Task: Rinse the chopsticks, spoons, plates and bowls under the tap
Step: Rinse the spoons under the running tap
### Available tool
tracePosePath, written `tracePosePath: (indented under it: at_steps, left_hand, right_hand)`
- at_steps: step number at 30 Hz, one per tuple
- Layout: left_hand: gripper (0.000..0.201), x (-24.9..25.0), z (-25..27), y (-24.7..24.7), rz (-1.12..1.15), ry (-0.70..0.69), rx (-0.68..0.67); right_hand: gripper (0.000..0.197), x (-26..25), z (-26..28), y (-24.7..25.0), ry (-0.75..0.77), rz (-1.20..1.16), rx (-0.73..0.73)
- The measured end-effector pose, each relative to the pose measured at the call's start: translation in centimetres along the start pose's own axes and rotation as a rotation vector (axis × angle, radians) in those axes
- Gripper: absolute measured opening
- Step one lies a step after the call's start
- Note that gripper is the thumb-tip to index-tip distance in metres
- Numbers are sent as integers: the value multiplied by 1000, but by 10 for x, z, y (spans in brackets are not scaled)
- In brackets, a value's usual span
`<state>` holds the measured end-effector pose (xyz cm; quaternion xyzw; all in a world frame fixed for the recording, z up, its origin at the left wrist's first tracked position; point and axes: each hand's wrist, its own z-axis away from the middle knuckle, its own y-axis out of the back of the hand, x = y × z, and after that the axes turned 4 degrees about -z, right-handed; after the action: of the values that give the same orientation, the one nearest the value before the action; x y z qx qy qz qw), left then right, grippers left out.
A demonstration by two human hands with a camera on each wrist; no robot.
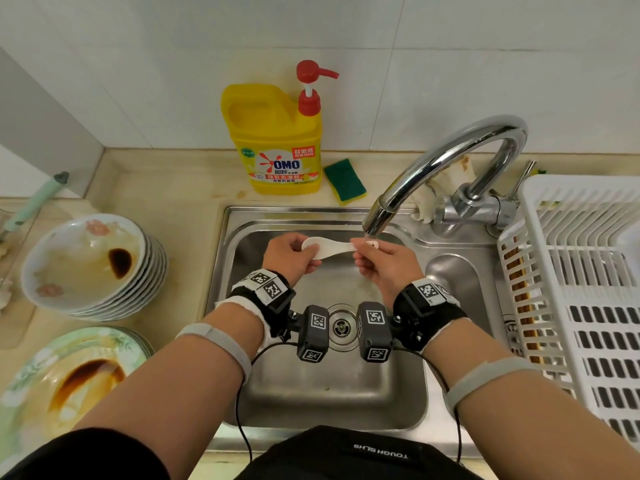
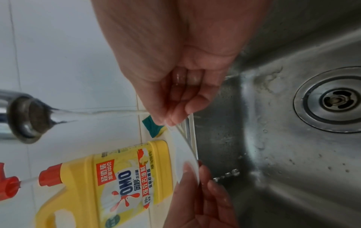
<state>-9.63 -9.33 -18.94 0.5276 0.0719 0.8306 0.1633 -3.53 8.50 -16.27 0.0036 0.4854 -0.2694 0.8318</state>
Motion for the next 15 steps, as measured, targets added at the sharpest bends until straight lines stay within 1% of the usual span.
tracePosePath:
  at_steps: [2,7,10,12,15]
  left_hand:
    - [5,0,1,1,-5,-3,3]
    - [7,-3,1,3,-13,6,18]
    - [10,-3,1,1,-30,2,8]
    - [15,-2,1,-3,-39,4,-20]
    - [21,7,4,-12,-37,19,-117]
  right_hand:
    - [15,1,1,0,-4,-34,1]
    - [35,3,7,0,-53,-124,-95]
    - [39,3,8,-1,-64,-133,-91]
    - [35,2,8,-1,-34,-112,-60]
    - [17,0,7,4,20,-52,13]
